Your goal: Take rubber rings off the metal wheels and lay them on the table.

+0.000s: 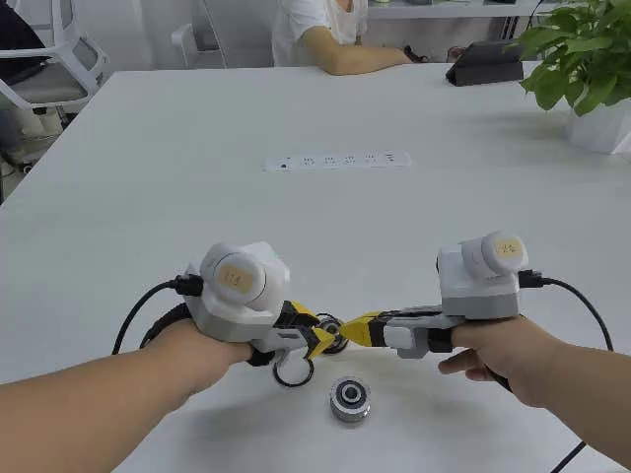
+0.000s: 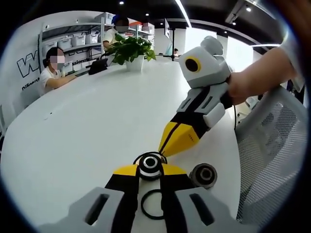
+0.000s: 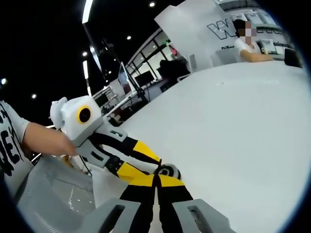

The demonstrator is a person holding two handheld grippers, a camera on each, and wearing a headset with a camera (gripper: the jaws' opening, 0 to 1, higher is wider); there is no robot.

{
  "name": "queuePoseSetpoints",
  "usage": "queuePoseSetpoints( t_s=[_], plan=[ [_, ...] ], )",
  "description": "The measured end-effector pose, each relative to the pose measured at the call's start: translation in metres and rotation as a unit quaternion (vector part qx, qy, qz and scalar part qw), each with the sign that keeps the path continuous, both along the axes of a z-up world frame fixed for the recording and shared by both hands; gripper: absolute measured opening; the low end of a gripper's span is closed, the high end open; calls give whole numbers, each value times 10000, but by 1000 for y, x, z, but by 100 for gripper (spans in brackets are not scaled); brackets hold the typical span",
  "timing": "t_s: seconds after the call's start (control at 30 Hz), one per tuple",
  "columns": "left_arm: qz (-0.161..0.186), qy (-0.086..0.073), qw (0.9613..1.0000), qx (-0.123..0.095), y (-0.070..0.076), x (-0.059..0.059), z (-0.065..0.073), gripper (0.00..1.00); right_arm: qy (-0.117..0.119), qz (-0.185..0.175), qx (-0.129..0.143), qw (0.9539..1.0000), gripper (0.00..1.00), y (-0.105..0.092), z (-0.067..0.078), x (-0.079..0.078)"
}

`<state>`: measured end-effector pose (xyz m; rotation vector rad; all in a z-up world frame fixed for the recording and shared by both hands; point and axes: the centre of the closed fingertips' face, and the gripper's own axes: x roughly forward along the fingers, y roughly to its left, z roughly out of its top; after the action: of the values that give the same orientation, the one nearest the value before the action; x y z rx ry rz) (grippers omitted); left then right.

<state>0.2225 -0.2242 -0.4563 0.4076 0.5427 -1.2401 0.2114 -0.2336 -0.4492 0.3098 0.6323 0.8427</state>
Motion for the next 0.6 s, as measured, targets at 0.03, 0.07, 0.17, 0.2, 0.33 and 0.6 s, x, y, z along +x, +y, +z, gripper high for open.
queuePoseSetpoints(
  t_s=[0.03, 0.07, 0.17, 0.2, 0.33, 0.6],
  plan=[
    [-5, -8, 10000, -10, 1, 0, 1, 14, -3, -3, 10, 10000, 0, 0, 1, 0],
    [-16, -5, 10000, -42, 2, -2, 2, 15, -2, -8, 30, 10000, 0, 0, 2, 0],
    [-37, -17, 10000, -42, 5, -5, 6, 16, -1, -11, 48, 10000, 0, 0, 3, 0],
    [-41, -15, 10000, -48, 6, -6, 6, 17, 4, -8, 51, 10000, 0, 1, 3, 0],
    [-82, -43, 9999, -130, 9, -10, 13, 20, 14, 9, 63, 10000, 0, 2, 3, -2],
    [-219, -67, 9995, -232, 14, -20, 21, 30, 13, 54, 125, 9999, 0, 4, 7, -3]
  ],
)
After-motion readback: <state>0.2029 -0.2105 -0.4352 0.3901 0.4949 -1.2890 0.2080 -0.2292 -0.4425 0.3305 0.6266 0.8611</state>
